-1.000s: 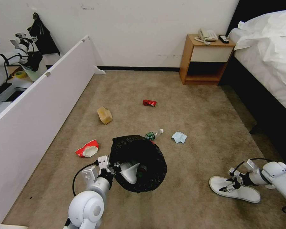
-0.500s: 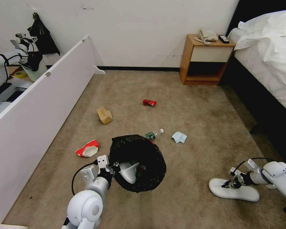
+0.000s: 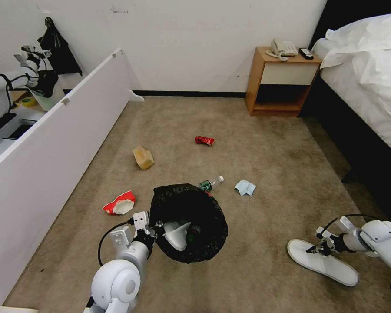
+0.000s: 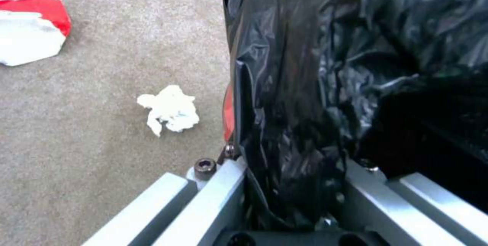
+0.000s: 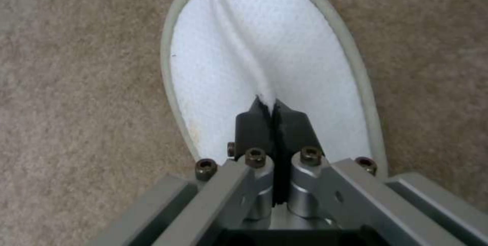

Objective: Pick up the trash bin, then pick up the garbage from the floor and place it into the trash bin.

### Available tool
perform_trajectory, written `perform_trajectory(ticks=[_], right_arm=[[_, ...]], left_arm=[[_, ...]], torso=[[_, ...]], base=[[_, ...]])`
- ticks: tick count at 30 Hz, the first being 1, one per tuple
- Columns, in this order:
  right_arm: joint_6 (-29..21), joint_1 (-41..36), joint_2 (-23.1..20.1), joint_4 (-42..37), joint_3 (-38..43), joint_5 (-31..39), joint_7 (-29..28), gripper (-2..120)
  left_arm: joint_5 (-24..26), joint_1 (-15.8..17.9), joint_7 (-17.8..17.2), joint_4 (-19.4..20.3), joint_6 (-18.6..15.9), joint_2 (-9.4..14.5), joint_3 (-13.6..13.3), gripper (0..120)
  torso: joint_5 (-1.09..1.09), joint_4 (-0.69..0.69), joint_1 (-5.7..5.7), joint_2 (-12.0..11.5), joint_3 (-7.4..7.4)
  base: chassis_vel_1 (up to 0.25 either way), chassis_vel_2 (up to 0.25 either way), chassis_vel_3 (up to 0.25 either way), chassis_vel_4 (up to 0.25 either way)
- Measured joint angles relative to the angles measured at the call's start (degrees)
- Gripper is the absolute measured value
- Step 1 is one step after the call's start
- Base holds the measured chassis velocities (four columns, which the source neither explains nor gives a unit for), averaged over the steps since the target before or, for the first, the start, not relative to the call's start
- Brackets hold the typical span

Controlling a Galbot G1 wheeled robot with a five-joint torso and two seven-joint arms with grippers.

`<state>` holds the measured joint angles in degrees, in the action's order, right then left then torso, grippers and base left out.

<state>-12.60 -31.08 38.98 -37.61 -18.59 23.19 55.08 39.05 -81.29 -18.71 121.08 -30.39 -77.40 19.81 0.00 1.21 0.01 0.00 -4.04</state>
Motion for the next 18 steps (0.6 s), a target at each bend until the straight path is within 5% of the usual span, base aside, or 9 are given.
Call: perform_trajectory(ticks=[9,18], right_arm=[[-0.96,-2.72,-4.12,-4.40,3.95,2.80,-2.73,0],[-3.26,-16.31,-16.25,-21.03,18.33,6.79,-8.40,0]], left_arm=[[-0.34,0.15,0.01,-0.10,-0.03,-0.29,-0.40,0],[-0.06,-0.08,0.16,-0.35,0.33,1.35,-1.13,0]], torso=[[0.01,-0.01,0.00,0.00,0.00],[0.00,0.06,0.00,0.00,0.00]], base=[[0.000,0.000,0.000,0.000],[0.000,0.000,0.000,0.000]])
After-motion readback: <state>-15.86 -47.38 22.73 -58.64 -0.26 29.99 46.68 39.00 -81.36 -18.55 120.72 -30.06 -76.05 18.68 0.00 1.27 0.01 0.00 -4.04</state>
